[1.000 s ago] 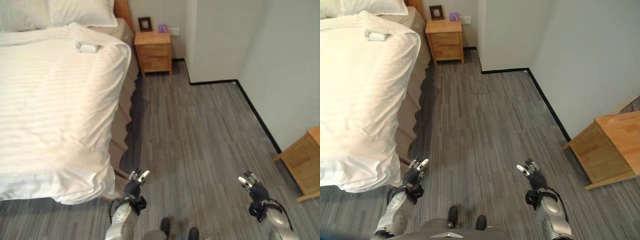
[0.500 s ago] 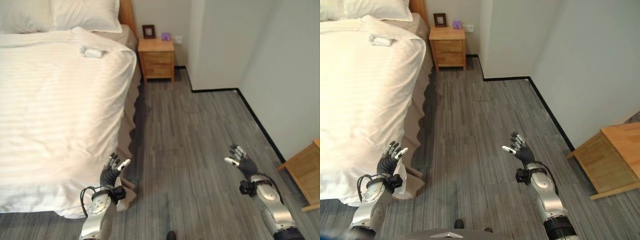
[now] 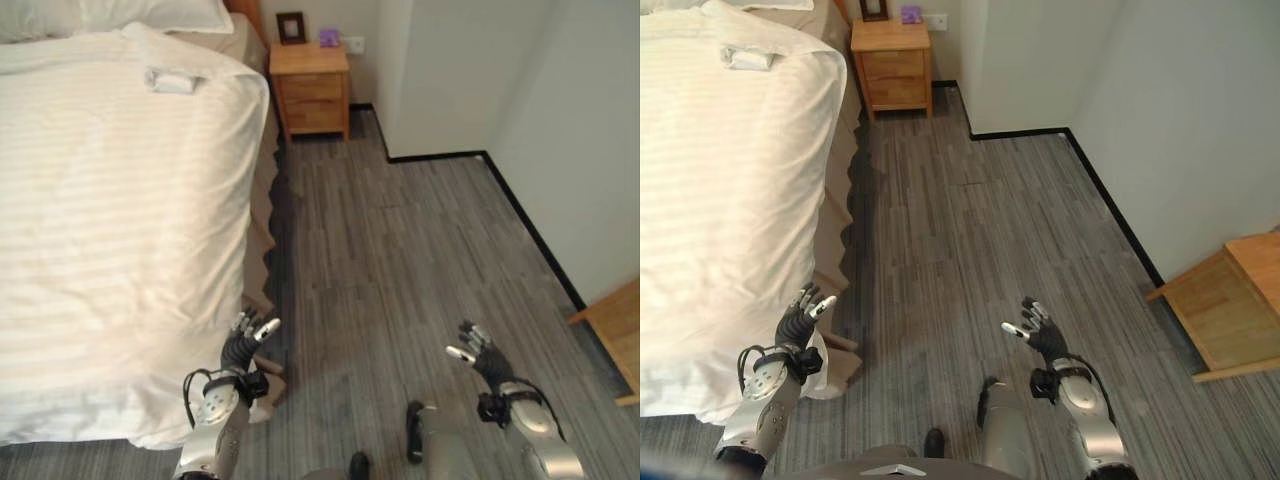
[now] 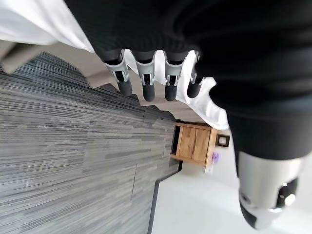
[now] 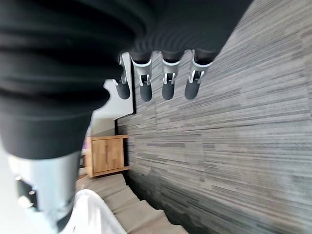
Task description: Making the bed.
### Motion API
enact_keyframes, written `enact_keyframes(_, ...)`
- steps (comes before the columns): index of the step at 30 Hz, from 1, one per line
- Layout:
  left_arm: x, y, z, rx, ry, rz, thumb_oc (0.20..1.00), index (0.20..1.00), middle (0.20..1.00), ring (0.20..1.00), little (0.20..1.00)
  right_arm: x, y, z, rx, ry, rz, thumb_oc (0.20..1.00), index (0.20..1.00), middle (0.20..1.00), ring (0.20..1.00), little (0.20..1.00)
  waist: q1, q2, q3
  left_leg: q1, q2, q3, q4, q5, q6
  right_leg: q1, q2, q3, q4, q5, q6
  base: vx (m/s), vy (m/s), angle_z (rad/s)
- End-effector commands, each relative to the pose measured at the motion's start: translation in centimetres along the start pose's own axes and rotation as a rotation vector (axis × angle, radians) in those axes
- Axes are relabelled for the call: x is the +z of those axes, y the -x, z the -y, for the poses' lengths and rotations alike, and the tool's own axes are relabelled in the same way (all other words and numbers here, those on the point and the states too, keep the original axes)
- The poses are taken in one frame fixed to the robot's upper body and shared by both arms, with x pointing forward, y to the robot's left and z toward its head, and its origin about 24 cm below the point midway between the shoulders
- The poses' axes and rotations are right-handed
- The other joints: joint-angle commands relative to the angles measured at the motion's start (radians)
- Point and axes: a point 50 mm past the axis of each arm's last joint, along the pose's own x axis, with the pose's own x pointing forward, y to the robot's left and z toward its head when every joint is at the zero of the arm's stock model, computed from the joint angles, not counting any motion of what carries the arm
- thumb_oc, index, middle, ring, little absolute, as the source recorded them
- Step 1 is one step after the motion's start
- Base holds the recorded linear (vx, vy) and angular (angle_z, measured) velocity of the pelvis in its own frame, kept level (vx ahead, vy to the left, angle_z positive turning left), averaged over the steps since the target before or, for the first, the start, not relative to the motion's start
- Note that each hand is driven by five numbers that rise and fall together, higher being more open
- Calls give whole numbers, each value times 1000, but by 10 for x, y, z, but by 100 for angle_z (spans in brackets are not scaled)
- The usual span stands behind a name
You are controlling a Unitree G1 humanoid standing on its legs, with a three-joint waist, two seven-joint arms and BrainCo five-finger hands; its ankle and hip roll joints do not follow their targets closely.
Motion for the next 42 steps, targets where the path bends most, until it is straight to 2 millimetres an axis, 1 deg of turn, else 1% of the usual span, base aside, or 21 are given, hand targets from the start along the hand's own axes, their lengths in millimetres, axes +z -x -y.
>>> enact_keyframes(1, 24, 1, 4, -89, -89, 113, 1000, 1000, 1000, 1000, 1000, 32, -7, 13, -17, -11, 150, 1000, 1000, 1000, 1000, 1000, -20, 3, -38, 319, 125, -109, -95, 17, -95, 46, 11, -49, -78, 229, 55, 438, -137, 54)
enact_keyframes(2, 24, 1, 4, -89, -88, 113, 1000, 1000, 1000, 1000, 1000, 32, -7, 13, -17, -11, 150, 1000, 1000, 1000, 1000, 1000, -22, 5, -38, 319, 126, -111, -93, 16, -96, 46, 10, -51, -77, 228, 55, 629, -193, 61)
enact_keyframes(5, 13, 4, 14, -111, -31, 77, 1000, 1000, 1000, 1000, 1000, 32, -9, 12, 1, -15, 143, 1000, 1000, 1000, 1000, 1000, -26, 25, -64, 238, 161, -68, 304, 337, -221, 126, 33, -79, 27, 181, -24, 735, -244, 68)
enact_keyframes(7, 15, 2, 24, -136, 21, 84, 1000, 1000, 1000, 1000, 1000, 39, -12, 11, -6, -80, 178, 1000, 1000, 1000, 1000, 1000, -12, -6, -52, 70, 162, 8, 594, 422, -210, 240, 35, -91, -10, 136, -81, 637, -427, 47)
enact_keyframes(10, 25, 0, 30, -189, 2, 107, 1000, 1000, 1000, 1000, 1000, 46, -16, 20, -47, -75, 190, 1000, 1000, 1000, 1000, 1000, 59, -53, -7, -174, 171, 122, 811, 323, -152, 399, 36, -65, -58, 67, -120, 586, -390, -13)
enact_keyframes(13, 26, 0, 29, -180, 57, 112, 1000, 1000, 1000, 1000, 1000, 55, -21, 21, -53, -55, 215, 1000, 1000, 1000, 1000, 1000, 109, -65, -1, -307, 159, 149, 778, 264, -143, 474, 34, -48, -89, 40, -117, 482, -83, -33)
enact_keyframes(14, 22, 3, 21, -164, 67, 103, 1000, 1000, 1000, 1000, 1000, 72, -25, 19, -30, -37, 276, 1000, 1000, 1000, 1000, 1000, 147, -51, -16, -365, 166, 177, 481, 275, -139, 541, 42, -39, -108, 3, -97, 941, -33, -52)
enact_keyframes(17, 10, 10, 5, -98, 45, 69, 1000, 1000, 1000, 1000, 1000, 78, -28, 11, 7, 20, 300, 1000, 1000, 1000, 1000, 1000, 205, -36, -43, -340, 117, 170, -2, 326, -136, 631, 48, -15, -114, -65, -74, 809, 77, -39)
enact_keyframes(19, 10, 13, -5, -33, 47, 77, 1000, 1000, 1000, 1000, 1000, 82, -33, 3, 40, 52, 305, 1000, 1000, 1000, 1000, 1000, 235, -28, -63, -373, 119, 186, -144, 346, -152, 709, 46, -4, -114, -100, -59, 665, 51, -17)
enact_keyframes(23, 11, 19, -24, 57, 55, 89, 1000, 1000, 1000, 1000, 1000, 86, -39, -16, 123, 52, 306, 1000, 1000, 1000, 1000, 1000, 262, -47, -102, -320, 125, 296, -123, 388, -126, 769, 15, 14, -81, -100, -35, 795, 85, -8)
enact_keyframes(24, 13, 18, -26, 83, 42, 107, 1000, 1000, 1000, 1000, 1000, 85, -37, -33, 216, 44, 319, 1000, 1000, 1000, 1000, 1000, 302, -100, -118, -326, 70, 282, -40, 363, -80, 728, -53, -14, 130, 66, 39, 910, 187, 31)
enact_keyframes(26, 19, 15, -24, 80, 24, 126, 1000, 1000, 1000, 1000, 1000, 80, -37, -44, 268, 45, 303, 1000, 1000, 1000, 1000, 1000, 325, -103, -122, -294, 44, 264, 25, 265, -27, 620, -87, -5, 467, 323, 86, 709, 183, -37)
enact_keyframes(27, 19, 15, -24, 80, 24, 126, 1000, 1000, 1000, 1000, 1000, 80, -37, -44, 268, 45, 302, 1000, 1000, 1000, 1000, 1000, 326, -102, -123, -295, 45, 265, 25, 265, -27, 618, -87, -4, 467, 324, 86, 721, 217, -2)
enact_keyframes(28, 29, 8, -18, 71, 53, 168, 1000, 1000, 1000, 1000, 1000, 82, -38, -57, 306, -5, 318, 1000, 1000, 1000, 1000, 1000, 295, -67, -92, -190, 34, 204, 54, 191, 15, 480, -108, -11, 711, 347, 62, 701, 164, 36)
enact_keyframes(30, 37, 5, -17, 77, 63, 201, 1000, 1000, 1000, 1000, 1000, 86, -40, -65, 338, 2, 330, 1000, 1000, 1000, 1000, 1000, 253, -27, -72, -81, 32, 124, 36, 159, 36, 306, -93, -4, 791, 216, 12, 802, 79, 61)
enact_keyframes(31, 40, 2, -15, 70, 65, 210, 1000, 1000, 1000, 1000, 1000, 89, -39, -68, 360, 4, 343, 1000, 1000, 1000, 1000, 1000, 228, -21, -69, -35, 30, 80, 25, 159, 26, 254, -101, -5, 722, 157, -9, 465, -51, 134)
enact_keyframes(35, 48, 1, -6, -6, 64, 242, 1000, 1000, 1000, 1000, 1000, 88, -38, -61, 368, -23, 334, 1000, 1000, 1000, 1000, 1000, 170, -16, -63, 50, 30, -48, 22, 131, -11, 203, -122, 20, 412, 147, -7, 689, -285, 160)
enact_keyframes(36, 51, 2, -7, -28, 44, 253, 1000, 1000, 1000, 1000, 1000, 81, -35, -53, 355, 2, 305, 1000, 1000, 1000, 1000, 1000, 137, -37, -62, 94, 23, -166, 26, 85, -49, 209, -95, 193, 64, 156, 39, 684, -411, 146)
enact_keyframes(38, 54, -2, -5, -32, 32, 262, 1000, 1000, 1000, 1000, 1000, 73, -27, -36, 325, 53, 271, 1000, 1000, 1000, 1000, 1000, 117, -56, -68, 103, 43, -261, 26, 63, -58, 248, -40, 400, -13, 116, 84, 591, -401, 191)
enact_keyframes(41, 51, -2, -2, -48, 41, 250, 1000, 1000, 1000, 1000, 1000, 74, -25, -32, 325, 28, 265, 1000, 1000, 1000, 1000, 1000, 132, -77, -81, 85, 58, -317, 70, 54, -80, 271, -66, 333, 22, 112, 63, 387, -408, 250)
enact_keyframes(42, 36, 0, -4, -17, 105, 201, 1000, 1000, 1000, 1000, 1000, 79, -27, -29, 322, 56, 282, 1000, 1000, 1000, 1000, 1000, 129, -82, -74, 52, 108, -290, 174, 134, -91, 301, -47, 289, 28, 115, 42, 371, -485, 160)
